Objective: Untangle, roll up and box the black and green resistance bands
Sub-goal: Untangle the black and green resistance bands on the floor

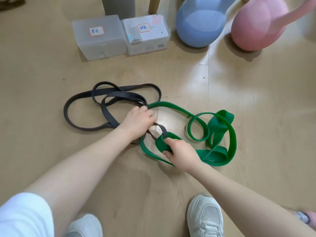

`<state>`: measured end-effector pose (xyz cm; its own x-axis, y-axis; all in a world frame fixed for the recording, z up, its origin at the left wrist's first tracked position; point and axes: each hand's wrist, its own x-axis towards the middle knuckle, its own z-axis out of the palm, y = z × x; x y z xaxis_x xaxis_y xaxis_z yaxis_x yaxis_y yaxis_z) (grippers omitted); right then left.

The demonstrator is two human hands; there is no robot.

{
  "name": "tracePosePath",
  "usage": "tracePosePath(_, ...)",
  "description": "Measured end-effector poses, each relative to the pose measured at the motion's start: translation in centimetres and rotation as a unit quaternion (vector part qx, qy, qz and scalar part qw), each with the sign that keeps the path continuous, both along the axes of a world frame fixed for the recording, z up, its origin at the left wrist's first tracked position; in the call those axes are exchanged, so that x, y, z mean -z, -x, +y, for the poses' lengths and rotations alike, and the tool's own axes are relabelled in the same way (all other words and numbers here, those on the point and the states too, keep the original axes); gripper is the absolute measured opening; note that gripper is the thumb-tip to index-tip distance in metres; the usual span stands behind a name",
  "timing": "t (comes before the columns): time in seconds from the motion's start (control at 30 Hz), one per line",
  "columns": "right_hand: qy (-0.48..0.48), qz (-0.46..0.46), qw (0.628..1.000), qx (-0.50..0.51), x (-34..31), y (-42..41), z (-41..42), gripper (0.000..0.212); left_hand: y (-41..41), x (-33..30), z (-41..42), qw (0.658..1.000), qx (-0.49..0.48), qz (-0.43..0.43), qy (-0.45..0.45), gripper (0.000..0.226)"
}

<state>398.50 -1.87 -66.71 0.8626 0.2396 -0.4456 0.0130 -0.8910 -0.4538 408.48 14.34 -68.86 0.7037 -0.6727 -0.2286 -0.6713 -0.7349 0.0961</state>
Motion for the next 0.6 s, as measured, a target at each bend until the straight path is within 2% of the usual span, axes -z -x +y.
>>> tracePosePath(0.1, -0.082, -0.021, 0.990, 0.114, -1.0, -0.9, -0.3, 0.012, -0.5, -1.8, 2.1, 0.974, -0.183, 0.008, 0.133, 0.028)
tracePosePath(0.17, -0.136, -0.023, 0.983, 0.119, -2.2, -2.1, -0.4, 0.013, -0.7, -3.0, 3.2, 0.939, -0.281, 0.025, 0.199, 0.024)
tracePosePath(0.23, -0.184, -0.005, 0.977, 0.107, -3.7, -3.1, -0.3, 0.011, -1.1, -4.2, 4.3, 0.909, -0.346, 0.026, 0.232, 0.022)
tracePosePath(0.37, -0.263, 0.035, 0.954, 0.137, -5.9, -4.1, -1.0, 0.010, -2.5, -6.5, 7.2, 0.820, -0.467, 0.090, 0.319, 0.015)
tracePosePath(0.43, -0.282, 0.048, 0.946, 0.155, -6.3, -4.6, -1.9, 0.006, -2.8, -7.1, 8.5, 0.809, -0.481, 0.088, 0.325, 0.013)
tracePosePath(0.5, -0.241, 0.053, 0.961, 0.126, -6.0, -4.9, -2.8, 0.018, -2.7, -7.2, 9.4, 0.816, -0.490, 0.084, 0.294, 0.012)
tracePosePath(0.57, -0.126, 0.070, 0.988, 0.061, -4.7, -4.2, -3.7, 0.023, -2.4, -6.7, 10.0, 0.812, -0.509, 0.101, 0.267, 0.011)
tracePosePath(0.6, -0.037, 0.086, 0.995, 0.021, -3.9, -3.5, -4.1, 0.023, -2.2, -6.2, 10.1, 0.816, -0.512, 0.106, 0.249, 0.011)
